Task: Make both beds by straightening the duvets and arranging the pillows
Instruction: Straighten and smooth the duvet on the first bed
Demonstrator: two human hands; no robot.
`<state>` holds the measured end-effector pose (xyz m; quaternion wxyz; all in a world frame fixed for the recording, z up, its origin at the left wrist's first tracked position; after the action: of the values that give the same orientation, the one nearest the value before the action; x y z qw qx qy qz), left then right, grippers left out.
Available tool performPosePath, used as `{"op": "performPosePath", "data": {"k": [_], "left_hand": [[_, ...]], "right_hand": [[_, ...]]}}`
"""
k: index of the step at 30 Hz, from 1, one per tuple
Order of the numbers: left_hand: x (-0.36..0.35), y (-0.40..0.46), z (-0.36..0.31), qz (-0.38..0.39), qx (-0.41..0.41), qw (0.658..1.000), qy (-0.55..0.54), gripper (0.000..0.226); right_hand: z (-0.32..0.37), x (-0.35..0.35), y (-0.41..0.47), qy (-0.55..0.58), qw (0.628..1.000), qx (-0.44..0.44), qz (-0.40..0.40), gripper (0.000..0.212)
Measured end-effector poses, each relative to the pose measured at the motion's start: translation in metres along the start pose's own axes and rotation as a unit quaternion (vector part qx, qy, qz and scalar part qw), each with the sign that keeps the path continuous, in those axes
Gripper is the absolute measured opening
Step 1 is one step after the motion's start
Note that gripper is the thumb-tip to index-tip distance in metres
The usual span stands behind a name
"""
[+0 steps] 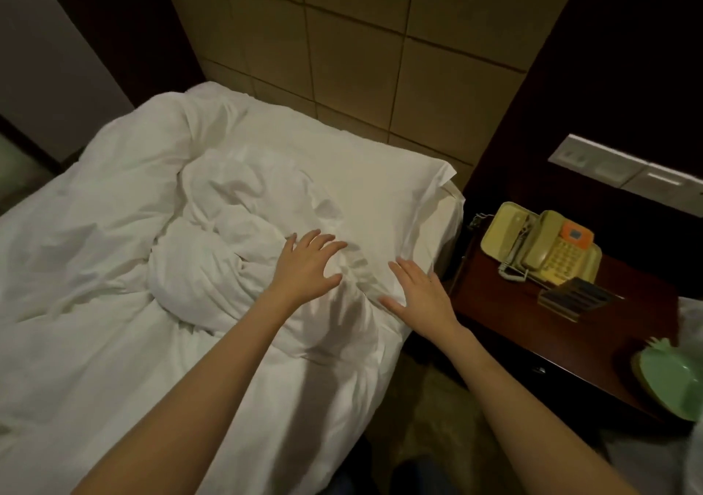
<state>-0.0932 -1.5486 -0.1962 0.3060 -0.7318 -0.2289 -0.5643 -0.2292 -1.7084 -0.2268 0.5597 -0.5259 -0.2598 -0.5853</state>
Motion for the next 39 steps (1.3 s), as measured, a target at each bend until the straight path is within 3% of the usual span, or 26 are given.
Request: {"op": "performPosePath", "data": {"k": [12, 21, 24, 28, 33, 39], "left_hand": [[-0.064, 0.087, 0.028, 0.024, -0.030, 0.999, -0.020, 0.058], [-0.096, 0.152, 0.038, -0.045, -0.148, 0.987, 0.035, 0.058], [-0.100, 0.165, 0.047, -0.059, -0.150, 0.986, 0.039, 0.045], [-0.090, 0.173, 0.046, -0.078, -0.154, 0.983, 0.062, 0.018], [-0.078, 0.181, 0.032, -0.098, -0.141, 0.985, 0.004, 0.005], [-0.042, 0.211, -0.007, -0.071, -0.059, 0.990, -0.110, 0.016]], "right_hand": [[-0.026, -0.066, 0.123, 0.117, 0.993, -0.004, 0.021, 0.070], [-0.055, -0.131, 0.154, 0.145, 0.988, -0.011, -0.047, 0.032], [-0.056, -0.140, 0.157, 0.158, 0.985, -0.004, -0.075, 0.019], [-0.064, -0.133, 0.154, 0.229, 0.969, -0.012, -0.088, 0.015], [-0.088, -0.101, 0.148, 0.298, 0.948, -0.052, -0.096, 0.016], [-0.123, -0.045, 0.152, 0.343, 0.913, -0.123, -0.181, 0.018]]}}
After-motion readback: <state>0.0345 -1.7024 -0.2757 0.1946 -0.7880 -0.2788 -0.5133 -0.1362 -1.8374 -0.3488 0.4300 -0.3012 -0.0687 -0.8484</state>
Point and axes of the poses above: each hand's wrist, its own y-axis towards the middle knuckle, its own x-axis out of the back of the hand, z = x × y, the point moved 3 cm from there along y, towards the middle knuckle, and after that the axes turned 2 degrees about x, right-handed, at the moved point
